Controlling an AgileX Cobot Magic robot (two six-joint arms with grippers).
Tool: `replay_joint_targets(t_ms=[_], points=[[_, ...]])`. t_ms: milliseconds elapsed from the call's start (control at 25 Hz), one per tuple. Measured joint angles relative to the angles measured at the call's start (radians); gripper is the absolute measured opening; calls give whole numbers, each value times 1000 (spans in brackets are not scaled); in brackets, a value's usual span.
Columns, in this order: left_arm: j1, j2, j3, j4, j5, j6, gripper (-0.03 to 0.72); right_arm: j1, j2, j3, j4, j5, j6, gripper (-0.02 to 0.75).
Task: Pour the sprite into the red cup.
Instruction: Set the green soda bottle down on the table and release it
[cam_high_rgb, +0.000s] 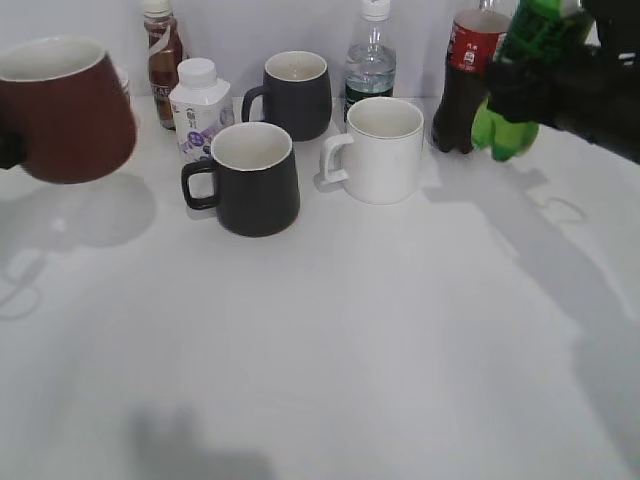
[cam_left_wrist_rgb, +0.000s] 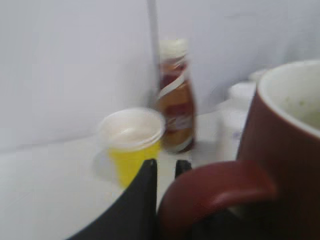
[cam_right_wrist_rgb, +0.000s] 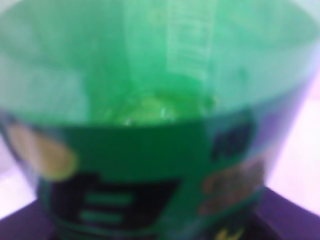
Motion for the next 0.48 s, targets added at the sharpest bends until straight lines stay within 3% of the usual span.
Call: replay_joint_targets(t_ms=[160, 480], points=[[60, 93, 0, -16, -37, 15, 82, 0, 24, 14, 15, 24, -6, 412], [68, 374, -19, -160, -285, 144, 82, 0, 74, 15, 15, 18, -40, 410]])
